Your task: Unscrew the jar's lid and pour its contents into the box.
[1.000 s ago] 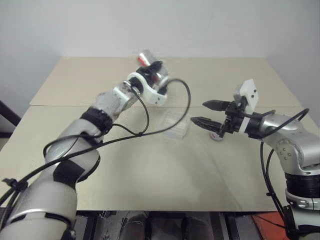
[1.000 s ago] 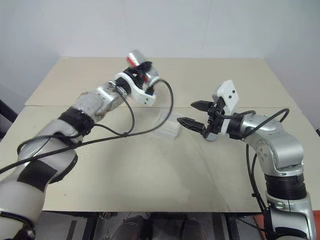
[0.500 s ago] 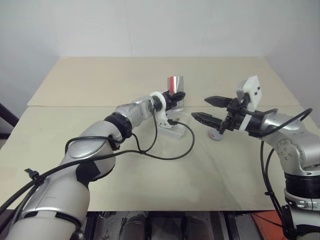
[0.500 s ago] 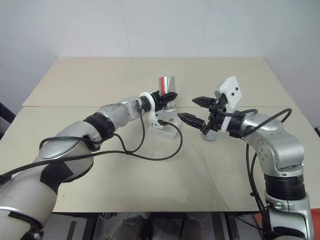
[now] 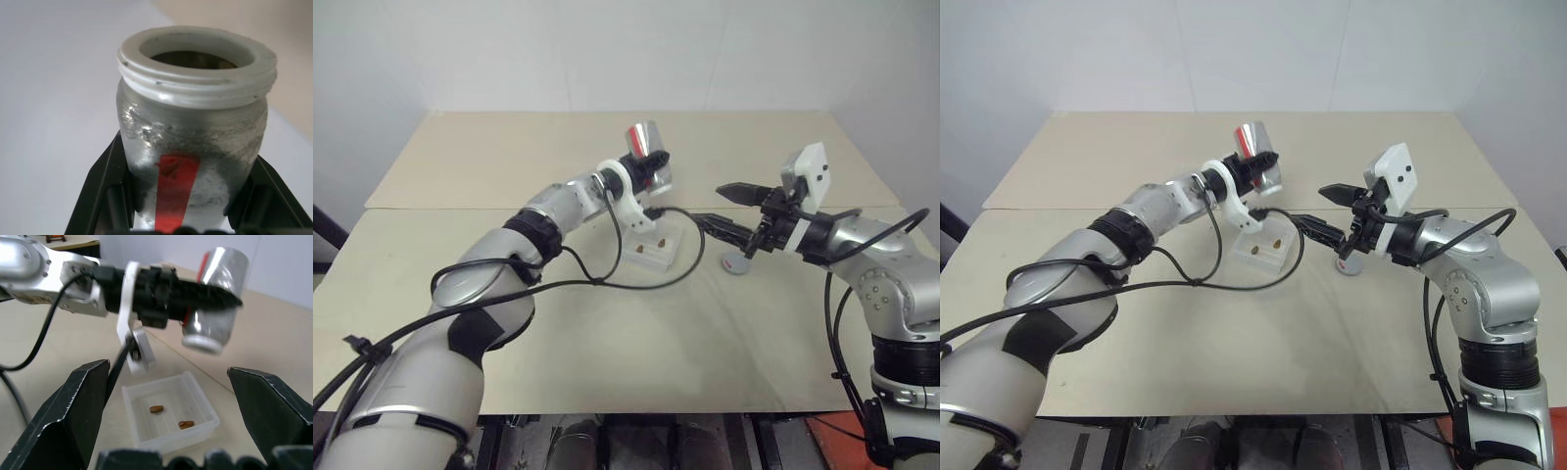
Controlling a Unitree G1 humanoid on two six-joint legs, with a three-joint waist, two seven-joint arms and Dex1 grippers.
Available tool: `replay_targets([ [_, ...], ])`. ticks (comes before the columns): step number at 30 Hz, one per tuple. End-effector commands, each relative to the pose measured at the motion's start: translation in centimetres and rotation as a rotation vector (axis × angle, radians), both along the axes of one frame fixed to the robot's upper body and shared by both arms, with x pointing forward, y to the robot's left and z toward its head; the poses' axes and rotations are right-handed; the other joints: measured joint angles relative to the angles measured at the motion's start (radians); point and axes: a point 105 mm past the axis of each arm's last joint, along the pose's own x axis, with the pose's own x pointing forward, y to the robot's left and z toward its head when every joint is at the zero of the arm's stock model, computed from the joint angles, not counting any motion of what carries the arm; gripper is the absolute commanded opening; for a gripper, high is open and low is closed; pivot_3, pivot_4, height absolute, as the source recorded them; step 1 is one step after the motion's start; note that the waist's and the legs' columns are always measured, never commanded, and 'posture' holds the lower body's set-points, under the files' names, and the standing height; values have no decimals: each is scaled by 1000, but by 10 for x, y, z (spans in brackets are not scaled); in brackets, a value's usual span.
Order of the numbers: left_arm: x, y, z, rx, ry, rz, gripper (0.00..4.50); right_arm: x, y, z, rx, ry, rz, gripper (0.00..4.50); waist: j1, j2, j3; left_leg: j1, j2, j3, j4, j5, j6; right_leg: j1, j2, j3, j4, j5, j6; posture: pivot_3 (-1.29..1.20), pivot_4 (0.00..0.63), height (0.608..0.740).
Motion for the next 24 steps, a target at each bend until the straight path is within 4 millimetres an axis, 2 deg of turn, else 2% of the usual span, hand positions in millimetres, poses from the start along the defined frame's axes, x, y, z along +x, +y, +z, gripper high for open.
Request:
replay_targets([
  [1, 1, 18, 16, -275, 161, 27, 1926, -3, -1, 13, 8, -53, 14, 4453, -2, 0, 0, 0, 0, 0, 0, 0, 0, 0, 0, 0, 0, 0, 0, 0, 150, 740],
  [3, 1, 27, 13, -476, 341, 58, 1926, -3, -1, 13, 6, -51, 17, 4453, -3, 0, 0, 0, 0, 1, 1, 0, 0, 0, 0, 0, 1, 0, 0, 0, 150, 740],
  [8, -4, 53, 5, -1131, 857, 83, 1926, -5, -1, 11, 4, -39, 28, 4453, -4, 0, 0, -1, 1, 2, 6, 0, 0, -1, 0, 0, 5, 0, 0, 0, 150, 740],
  [12, -17, 70, -6, -1440, 1079, 58, 1926, -6, 0, 9, 5, -28, 38, 4453, -13, 0, 0, 0, 1, 1, 7, 0, 0, -1, 0, 1, 6, 0, 0, 0, 150, 740],
  [15, -26, 80, -20, -1560, 1154, 48, 1926, -7, 0, 8, 6, -24, 41, 4453, -19, 0, 0, 2, 1, -5, 7, 0, 0, 1, 0, 2, 7, 0, 0, 0, 150, 740],
  [18, -34, 90, -42, -1674, 1186, 36, 1926, -7, 1, 7, 13, -20, 44, 4453, -20, 0, 0, 5, 0, -6, 7, 0, 0, 4, 0, 3, 7, 0, 0, 0, 150, 740],
  [21, -42, 93, -62, -1688, 1160, 18, 1926, -7, 0, 6, 20, -16, 39, 4453, -17, 0, 0, 6, 0, -7, 6, 0, 0, 5, 0, 3, 7, 0, 0, 0, 150, 740],
  [24, -45, 93, -69, -1717, 1148, -12, 1926, -8, 0, 6, 23, -18, 37, 4453, -10, 0, 0, 6, 0, -8, 6, 0, 0, 5, 0, 3, 6, 0, 0, 0, 150, 740],
])
